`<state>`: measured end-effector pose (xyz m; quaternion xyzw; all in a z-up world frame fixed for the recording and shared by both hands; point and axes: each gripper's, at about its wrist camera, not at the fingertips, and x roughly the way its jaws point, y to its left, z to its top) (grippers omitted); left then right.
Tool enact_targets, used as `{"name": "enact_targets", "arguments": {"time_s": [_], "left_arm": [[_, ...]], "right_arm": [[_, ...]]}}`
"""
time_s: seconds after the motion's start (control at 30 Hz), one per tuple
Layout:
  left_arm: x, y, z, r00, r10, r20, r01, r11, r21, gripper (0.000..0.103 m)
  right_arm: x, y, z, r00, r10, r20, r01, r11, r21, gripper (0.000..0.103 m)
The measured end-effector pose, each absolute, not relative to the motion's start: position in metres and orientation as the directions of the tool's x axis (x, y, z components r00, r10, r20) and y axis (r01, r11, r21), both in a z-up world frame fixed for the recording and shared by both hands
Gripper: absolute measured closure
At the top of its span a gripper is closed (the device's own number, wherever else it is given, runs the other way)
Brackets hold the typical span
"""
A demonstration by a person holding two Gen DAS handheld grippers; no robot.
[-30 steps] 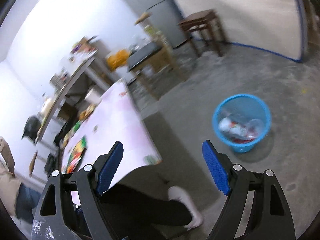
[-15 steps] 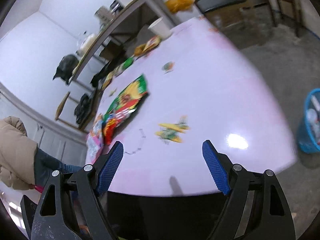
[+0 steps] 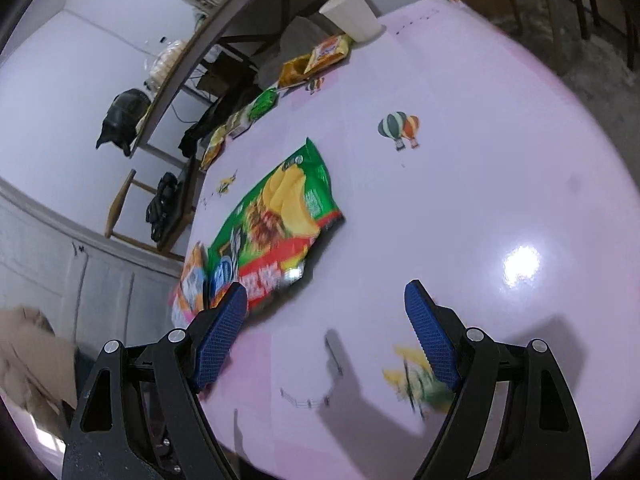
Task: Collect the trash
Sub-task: 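Grasp the pink-blue snack bag with the left tool while the right tool grasps the green chip bag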
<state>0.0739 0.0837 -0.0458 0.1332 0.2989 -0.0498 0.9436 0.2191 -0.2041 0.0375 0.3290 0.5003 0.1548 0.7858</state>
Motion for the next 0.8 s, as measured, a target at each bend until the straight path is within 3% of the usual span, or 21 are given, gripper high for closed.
{"name": "enact_targets", "arguments": {"time_s": [0.27, 0.37, 0.47, 0.53, 0.6, 0.63, 0.7, 0.8], "left_arm": [[0.119, 0.085, -0.079, 0.722, -0.037, -0.691, 0.220, 0.959, 0.178, 0.027], [0.129, 0.086, -0.090, 0.678, -0.046, -0.734, 0.215, 0.967, 0.138, 0.039], [0.135, 0.089, -0.093, 0.675, -0.069, -0.735, 0.197, 0.976, 0.089, 0.051], [0.137, 0.089, -0.094, 0.673, -0.083, -0.735, 0.199, 0.977, 0.072, 0.065], [0.137, 0.086, -0.094, 0.679, -0.079, -0.730, 0.203, 0.976, 0.083, 0.075], [0.136, 0.084, -0.094, 0.681, -0.079, -0.728, 0.207, 0.974, 0.088, 0.081], [0.136, 0.081, -0.094, 0.683, -0.078, -0.727, 0.208, 0.974, 0.092, 0.085], [0.132, 0.077, -0.090, 0.681, -0.104, -0.725, 0.223, 0.972, 0.069, 0.090]], "right_arm": [[0.265, -0.193, 0.019, 0.444, 0.572, -0.690, 0.121, 0.724, 0.679, 0.026], [0.273, -0.188, 0.020, 0.435, 0.584, -0.686, 0.097, 0.727, 0.680, 0.032], [0.278, -0.180, 0.017, 0.401, 0.608, -0.686, 0.068, 0.727, 0.684, 0.050], [0.278, -0.176, 0.015, 0.375, 0.613, -0.696, 0.050, 0.736, 0.675, 0.073], [0.276, -0.175, 0.011, 0.359, 0.615, -0.702, 0.047, 0.740, 0.672, 0.087], [0.273, -0.177, 0.010, 0.360, 0.620, -0.697, 0.047, 0.734, 0.678, 0.092], [0.268, -0.182, 0.010, 0.371, 0.621, -0.691, 0.048, 0.730, 0.682, 0.097], [0.255, -0.195, 0.014, 0.399, 0.613, -0.682, 0.055, 0.727, 0.685, 0.099]]}}
